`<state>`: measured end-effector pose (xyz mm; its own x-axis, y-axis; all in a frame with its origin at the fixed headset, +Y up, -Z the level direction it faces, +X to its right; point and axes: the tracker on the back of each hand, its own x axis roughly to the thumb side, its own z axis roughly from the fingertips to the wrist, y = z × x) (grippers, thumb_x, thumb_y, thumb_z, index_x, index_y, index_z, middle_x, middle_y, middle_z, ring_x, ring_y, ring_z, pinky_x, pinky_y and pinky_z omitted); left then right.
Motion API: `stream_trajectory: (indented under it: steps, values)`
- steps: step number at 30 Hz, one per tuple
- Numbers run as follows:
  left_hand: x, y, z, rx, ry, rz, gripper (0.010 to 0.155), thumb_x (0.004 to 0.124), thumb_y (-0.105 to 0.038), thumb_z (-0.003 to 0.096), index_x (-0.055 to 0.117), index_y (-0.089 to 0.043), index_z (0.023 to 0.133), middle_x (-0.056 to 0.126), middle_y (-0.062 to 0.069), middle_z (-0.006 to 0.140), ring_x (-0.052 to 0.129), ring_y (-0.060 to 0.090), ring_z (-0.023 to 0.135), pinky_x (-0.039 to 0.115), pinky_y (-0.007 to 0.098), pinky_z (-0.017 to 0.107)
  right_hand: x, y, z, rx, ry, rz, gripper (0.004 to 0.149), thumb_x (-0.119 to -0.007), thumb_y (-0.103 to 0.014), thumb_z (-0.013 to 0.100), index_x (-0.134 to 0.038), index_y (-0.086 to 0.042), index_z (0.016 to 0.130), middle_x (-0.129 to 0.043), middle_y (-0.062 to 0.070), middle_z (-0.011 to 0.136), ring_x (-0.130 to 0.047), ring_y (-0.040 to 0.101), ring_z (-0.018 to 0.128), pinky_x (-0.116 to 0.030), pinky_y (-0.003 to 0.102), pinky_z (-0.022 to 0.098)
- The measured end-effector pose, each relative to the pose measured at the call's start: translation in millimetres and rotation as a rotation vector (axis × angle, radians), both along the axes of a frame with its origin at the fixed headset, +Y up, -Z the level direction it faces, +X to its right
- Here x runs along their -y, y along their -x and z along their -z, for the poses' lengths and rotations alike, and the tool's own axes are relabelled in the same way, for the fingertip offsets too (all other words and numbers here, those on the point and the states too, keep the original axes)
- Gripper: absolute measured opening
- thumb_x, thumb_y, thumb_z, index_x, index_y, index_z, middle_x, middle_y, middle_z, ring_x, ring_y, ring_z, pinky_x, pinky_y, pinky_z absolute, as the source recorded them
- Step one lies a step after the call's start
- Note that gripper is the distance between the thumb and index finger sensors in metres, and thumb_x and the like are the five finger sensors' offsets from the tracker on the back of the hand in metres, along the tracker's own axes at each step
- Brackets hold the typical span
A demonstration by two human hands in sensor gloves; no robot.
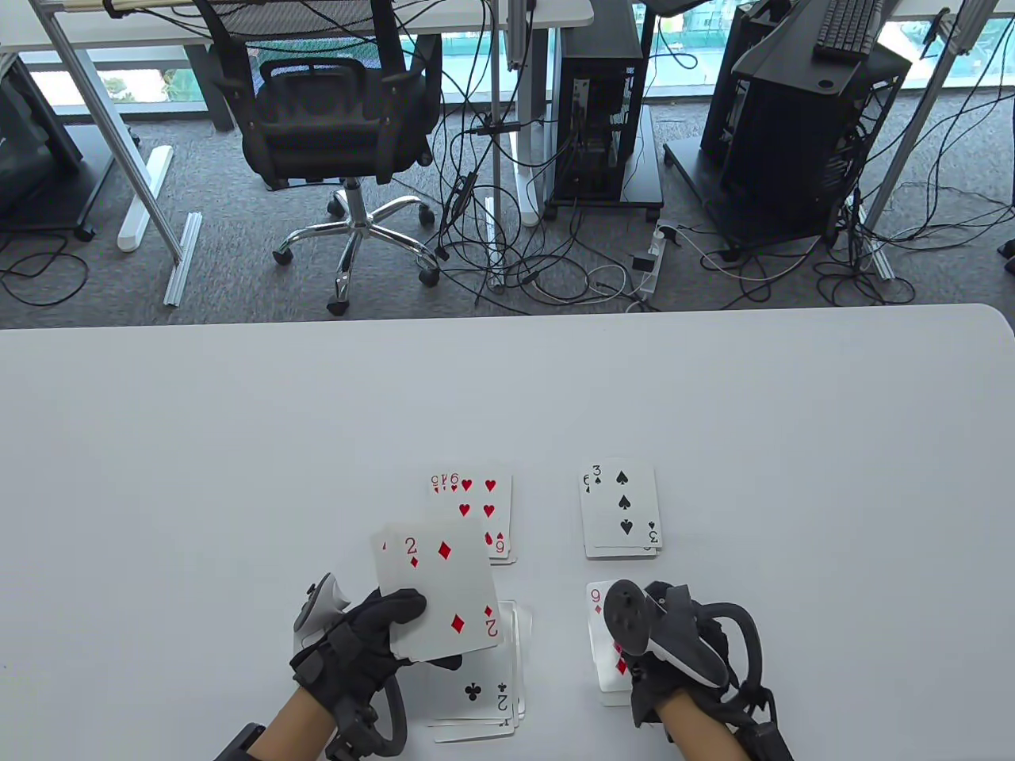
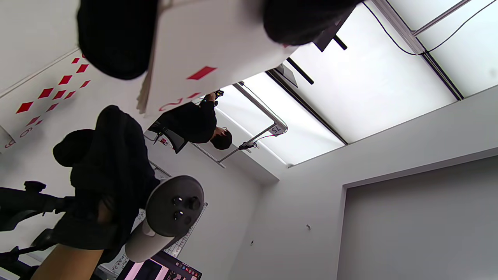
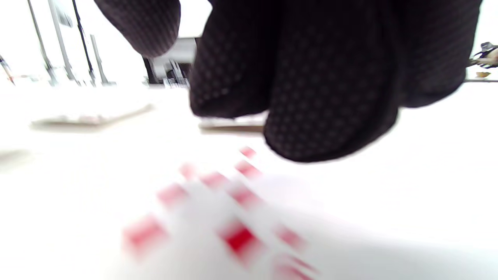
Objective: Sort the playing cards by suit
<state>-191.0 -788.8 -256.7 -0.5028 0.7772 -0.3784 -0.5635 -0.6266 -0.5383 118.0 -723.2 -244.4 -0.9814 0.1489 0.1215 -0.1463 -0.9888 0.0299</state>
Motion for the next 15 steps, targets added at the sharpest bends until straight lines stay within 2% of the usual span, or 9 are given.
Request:
stream_trajectory:
  steps: [3, 5, 8, 12, 15]
  values:
    - [0.1, -0.9, -0.7, 0.005, 0.007, 0.003, 0.055, 0.066, -0.034, 0.0635, 0.04, -0.022, 0.111, 0.056, 0.009, 0.112, 0.074, 0.04, 0.093, 0.08, 0.05, 0.055, -14.6, 20.1, -4.4, -0.094, -0.106, 0.312, 0.063, -0.062, -0.035, 0.058, -0.067, 0.023, 0.082, -0.095, 0.012, 0.038, -0.098, 0.033, 0.024, -0.083, 0.052, 0.031]
    - [0.4, -1.2, -1.1, 0.008, 0.009, 0.004, 0.055, 0.066, -0.034, 0.0635, 0.039, -0.022, 0.111, 0.056, 0.009, 0.112, 0.074, 0.039, 0.093, 0.08, 0.05, 0.055, -18.1, 34.4, -5.5, -0.163, -0.121, 0.434, 0.064, -0.06, -0.036, 0.058, -0.066, 0.023, 0.083, -0.094, 0.013, 0.041, -0.097, 0.034, 0.027, -0.082, 0.054, 0.033]
    - [0.2, -1.4, -1.2, 0.009, 0.007, 0.006, 0.055, 0.066, -0.034, 0.0636, 0.039, -0.022, 0.111, 0.056, 0.008, 0.112, 0.074, 0.039, 0.093, 0.08, 0.05, 0.055, -17.3, 57.3, -7.3, -0.239, -0.099, 0.536, 0.068, -0.059, -0.039, 0.059, -0.063, 0.023, 0.086, -0.093, 0.016, 0.048, -0.097, 0.037, 0.034, -0.08, 0.056, 0.037]
    - [0.8, -1.6, -1.0, 0.012, 0.003, 0.014, 0.055, 0.066, -0.034, 0.0636, 0.039, -0.022, 0.111, 0.055, 0.009, 0.113, 0.073, 0.04, 0.093, 0.08, 0.05, 0.055, -12.5, 79.2, -8.1, -0.294, -0.055, 0.566, 0.08, -0.061, -0.048, 0.057, -0.052, 0.023, 0.092, -0.088, 0.02, 0.059, -0.093, 0.042, 0.044, -0.076, 0.06, 0.042]
    - [0.9, -2.2, -1.3, 0.015, 0.004, 0.013, 0.056, 0.066, -0.034, 0.0635, 0.039, -0.022, 0.111, 0.055, 0.009, 0.113, 0.073, 0.04, 0.094, 0.08, 0.05, 0.056, -8.4, 88.1, -8.8, -0.301, -0.054, 0.576, 0.082, -0.067, -0.049, 0.055, -0.048, 0.022, 0.091, -0.084, 0.017, 0.061, -0.091, 0.041, 0.048, -0.075, 0.06, 0.044]
